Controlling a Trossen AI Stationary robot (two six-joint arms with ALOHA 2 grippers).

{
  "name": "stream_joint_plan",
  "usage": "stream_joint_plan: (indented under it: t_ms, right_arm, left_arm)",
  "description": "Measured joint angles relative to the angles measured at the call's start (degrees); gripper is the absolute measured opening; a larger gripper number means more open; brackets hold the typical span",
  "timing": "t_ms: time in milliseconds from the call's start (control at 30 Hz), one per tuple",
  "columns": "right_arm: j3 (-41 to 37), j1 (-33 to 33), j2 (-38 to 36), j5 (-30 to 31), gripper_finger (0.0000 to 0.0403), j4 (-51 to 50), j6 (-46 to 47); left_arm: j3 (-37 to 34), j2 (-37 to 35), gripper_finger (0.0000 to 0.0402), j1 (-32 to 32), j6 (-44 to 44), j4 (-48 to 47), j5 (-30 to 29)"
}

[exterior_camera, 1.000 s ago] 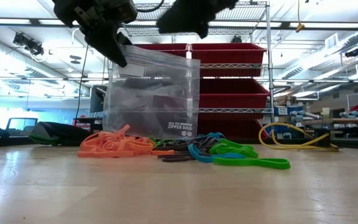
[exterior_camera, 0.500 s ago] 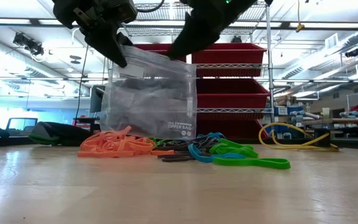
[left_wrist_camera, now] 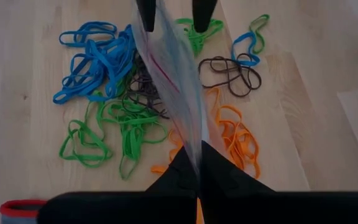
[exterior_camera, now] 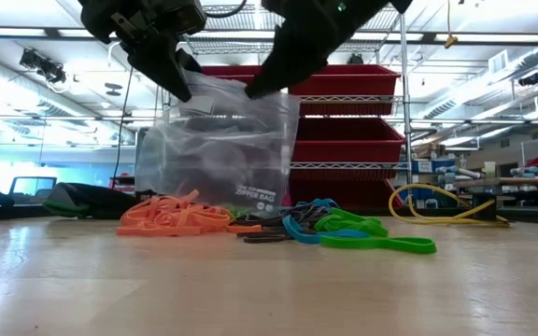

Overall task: Sort rubber bands
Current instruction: Open the transparent zip bag

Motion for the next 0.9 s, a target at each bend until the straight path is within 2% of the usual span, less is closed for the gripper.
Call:
stream_joint_plan:
  t_ms: [467,900]
  right_arm:
    - [0.00,1.06,-0.22,-1.35,0.0130,2.77,-1.16]
    - [0.00,0.78,-0.24,-0.57,0.0130,-4.22,0.48]
  left_arm:
    - [0.00,0.00,0.0004,0.02,-0.09,1.22,-2.35]
    - [0.00,0.00,0.0004,0.01,-0.10,3.07,-2.28]
